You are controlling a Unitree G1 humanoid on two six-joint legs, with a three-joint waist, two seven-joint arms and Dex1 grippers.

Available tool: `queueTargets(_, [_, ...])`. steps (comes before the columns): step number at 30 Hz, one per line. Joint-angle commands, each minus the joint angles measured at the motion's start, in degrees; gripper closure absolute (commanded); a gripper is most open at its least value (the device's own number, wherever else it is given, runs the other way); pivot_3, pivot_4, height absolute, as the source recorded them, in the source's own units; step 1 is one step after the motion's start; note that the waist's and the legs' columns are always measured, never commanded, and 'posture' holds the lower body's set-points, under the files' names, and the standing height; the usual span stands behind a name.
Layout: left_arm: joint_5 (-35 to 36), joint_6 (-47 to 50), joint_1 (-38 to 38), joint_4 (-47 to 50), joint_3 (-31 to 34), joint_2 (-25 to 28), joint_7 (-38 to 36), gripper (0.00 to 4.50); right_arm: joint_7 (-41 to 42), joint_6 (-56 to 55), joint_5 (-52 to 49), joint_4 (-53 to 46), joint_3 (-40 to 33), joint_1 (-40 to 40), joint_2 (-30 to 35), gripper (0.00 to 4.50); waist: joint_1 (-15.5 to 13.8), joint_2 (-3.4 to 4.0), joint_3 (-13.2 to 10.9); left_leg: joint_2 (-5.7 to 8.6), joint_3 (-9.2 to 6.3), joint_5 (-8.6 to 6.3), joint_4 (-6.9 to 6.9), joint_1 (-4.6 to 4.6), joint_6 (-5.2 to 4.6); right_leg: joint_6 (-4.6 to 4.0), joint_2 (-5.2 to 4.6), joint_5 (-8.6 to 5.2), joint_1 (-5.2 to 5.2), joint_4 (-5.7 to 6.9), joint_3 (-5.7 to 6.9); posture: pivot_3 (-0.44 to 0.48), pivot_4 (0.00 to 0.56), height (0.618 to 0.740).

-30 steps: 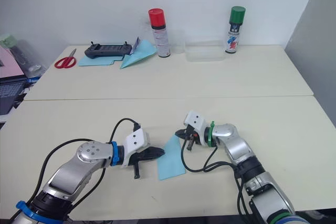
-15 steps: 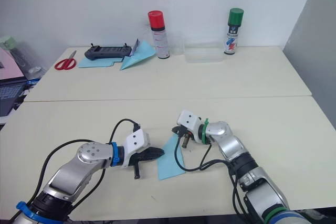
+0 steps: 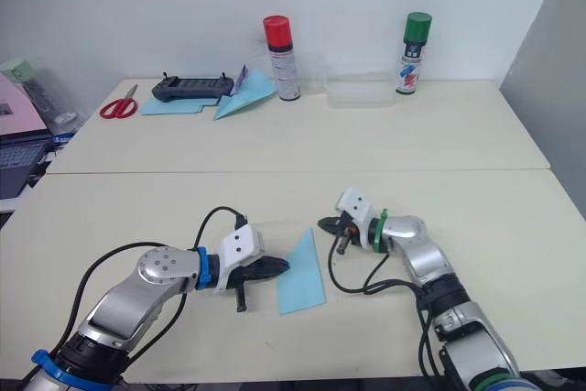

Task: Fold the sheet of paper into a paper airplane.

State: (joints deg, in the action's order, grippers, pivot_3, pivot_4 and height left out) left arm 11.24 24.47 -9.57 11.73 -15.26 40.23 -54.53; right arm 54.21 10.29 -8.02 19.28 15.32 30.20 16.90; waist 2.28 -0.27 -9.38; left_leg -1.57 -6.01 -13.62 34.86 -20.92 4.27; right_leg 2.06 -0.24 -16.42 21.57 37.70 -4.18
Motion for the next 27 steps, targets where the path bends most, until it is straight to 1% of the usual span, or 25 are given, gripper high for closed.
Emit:
queueTargets(1, [-3.27,2.76,2.16,-5.18,-2.94,0.30,0.79,4.50,2.54,-1.23,-1.15,-3.37,0.55,0.15,-0.84,4.47,0.00,0.04,-0.02,-0.01,-0.02,0.00,0.00,0.01,0.00,0.00,0.01,0.00,-0.03,0.02,0.02,0.000,0.150,0.740])
queueTargets(4, [-3.48,2.68,2.16,-5.21,-3.25,0.69,0.28,4.50,0.78,-3.60,2.44,0.24,2.57,0.44,-2.21,4.47,0.01,0.03,-0.02,-0.03,-0.04,0.00,0.00,0.02,0.00,-0.02,0.03,-0.01,0.18,0.02,0.03,0.000,0.150,0.740])
queueTargets(6, [-3.68,2.32,2.40,-5.26,-3.19,1.20,0.02,4.50,1.37,-4.36,5.52,0.09,5.79,-1.68,-1.27,4.47,-0.03,0.00,-0.03,-0.01,-0.02,0.00,0.00,0.01,0.00,-0.01,0.02,-0.01,0.18,-0.01,0.01,0.000,0.150,0.740])
queueTargets(11, [-3.55,1.83,3.36,-4.84,-2.80,1.73,-0.09,4.50,3.53,-2.85,7.19,-2.40,9.20,-5.29,0.61,4.47,0.09,-0.02,0.03,-0.01,0.04,-0.02,-0.02,0.01,0.03,0.00,-0.01,-0.02,0.16,-0.08,-0.01,0.000,0.150,0.740])
queueTargets(16, [-3.58,1.53,3.14,-5.23,-2.97,2.10,-0.58,4.50,8.31,-0.51,5.61,-7.35,11.80,-8.56,3.24,4.47,0.17,-0.11,0.12,-0.04,0.01,-0.03,-0.07,0.04,0.04,-0.08,0.01,-0.07,0.16,-0.08,0.01,0.000,0.150,0.740])
queueTargets(19, [-3.72,1.31,2.95,-5.51,-2.98,2.26,-0.85,4.50,9.73,1.04,4.87,-10.26,12.58,-10.09,4.06,4.47,0.23,-0.19,0.23,-0.05,0.01,-0.06,-0.11,0.06,0.07,-0.11,0.01,-0.15,0.16,-0.08,0.03,0.000,0.150,0.740])
queueTargets(24, [-3.83,1.27,2.76,-5.64,-3.00,2.36,-1.06,4.50,10.92,2.14,5.25,-12.12,13.32,-11.34,4.84,4.47,0.34,-0.24,0.30,-0.06,0.00,-0.08,-0.16,0.09,0.10,-0.12,0.02,-0.18,0.16,-0.08,0.03,0.000,0.150,0.740])
queueTargets(27, [-3.87,1.35,2.83,-5.52,-3.10,2.36,-1.04,4.50,12.58,2.10,5.75,-12.75,14.38,-11.88,6.41,4.47,0.36,-0.28,0.33,-0.06,0.01,-0.09,-0.15,0.09,0.11,-0.12,0.01,-0.19,0.16,-0.08,0.03,0.000,0.150,0.740])
